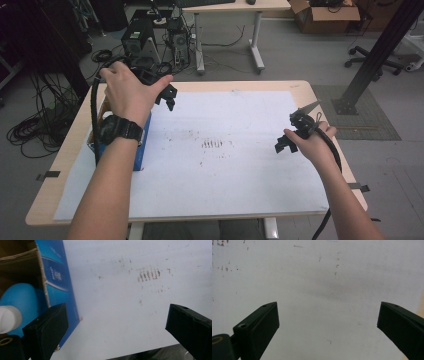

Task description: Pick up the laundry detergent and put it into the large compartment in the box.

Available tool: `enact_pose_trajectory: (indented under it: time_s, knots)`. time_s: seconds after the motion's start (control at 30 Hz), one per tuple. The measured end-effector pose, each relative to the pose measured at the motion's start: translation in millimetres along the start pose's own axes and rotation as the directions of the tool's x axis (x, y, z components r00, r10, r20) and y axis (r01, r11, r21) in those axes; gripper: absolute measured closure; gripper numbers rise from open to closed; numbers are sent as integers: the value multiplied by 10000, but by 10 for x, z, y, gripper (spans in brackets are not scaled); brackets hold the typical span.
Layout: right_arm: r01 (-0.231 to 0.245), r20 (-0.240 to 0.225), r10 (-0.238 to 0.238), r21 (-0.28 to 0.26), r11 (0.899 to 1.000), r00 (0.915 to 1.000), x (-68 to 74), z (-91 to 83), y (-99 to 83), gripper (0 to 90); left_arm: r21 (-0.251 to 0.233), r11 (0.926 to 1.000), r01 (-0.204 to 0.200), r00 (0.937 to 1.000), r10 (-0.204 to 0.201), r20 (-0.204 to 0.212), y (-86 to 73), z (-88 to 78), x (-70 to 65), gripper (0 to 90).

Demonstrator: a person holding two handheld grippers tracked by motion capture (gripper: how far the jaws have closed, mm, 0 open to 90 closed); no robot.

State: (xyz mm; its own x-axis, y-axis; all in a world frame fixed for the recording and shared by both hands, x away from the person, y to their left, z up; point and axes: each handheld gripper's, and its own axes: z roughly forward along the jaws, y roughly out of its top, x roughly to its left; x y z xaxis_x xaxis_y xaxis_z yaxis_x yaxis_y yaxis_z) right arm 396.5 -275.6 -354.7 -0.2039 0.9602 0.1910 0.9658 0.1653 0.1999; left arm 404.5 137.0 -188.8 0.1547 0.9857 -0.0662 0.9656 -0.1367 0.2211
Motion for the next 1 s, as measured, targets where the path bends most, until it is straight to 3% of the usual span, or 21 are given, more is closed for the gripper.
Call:
enact_pose_trajectory:
  time_s: [0.2,0.43,0.53,1.0]
  knots:
    - [8,-25,-8,-44,10000,10000,-7,-3,-15,42,73,9994,-349,9992,348,172,-16,180,-215,48]
    - [49,-36,-49,-12,10000,10000,-14,-1,-20,42,263,9984,-507,9986,502,180,-44,379,-341,48]
    - [65,-49,-65,-30,10000,10000,-10,7,-22,42,322,9980,-551,9980,540,340,-57,481,-383,48]
    - [-24,-58,24,15,10000,10000,-40,30,-65,42,745,9957,-545,9983,527,251,-98,821,-463,49]
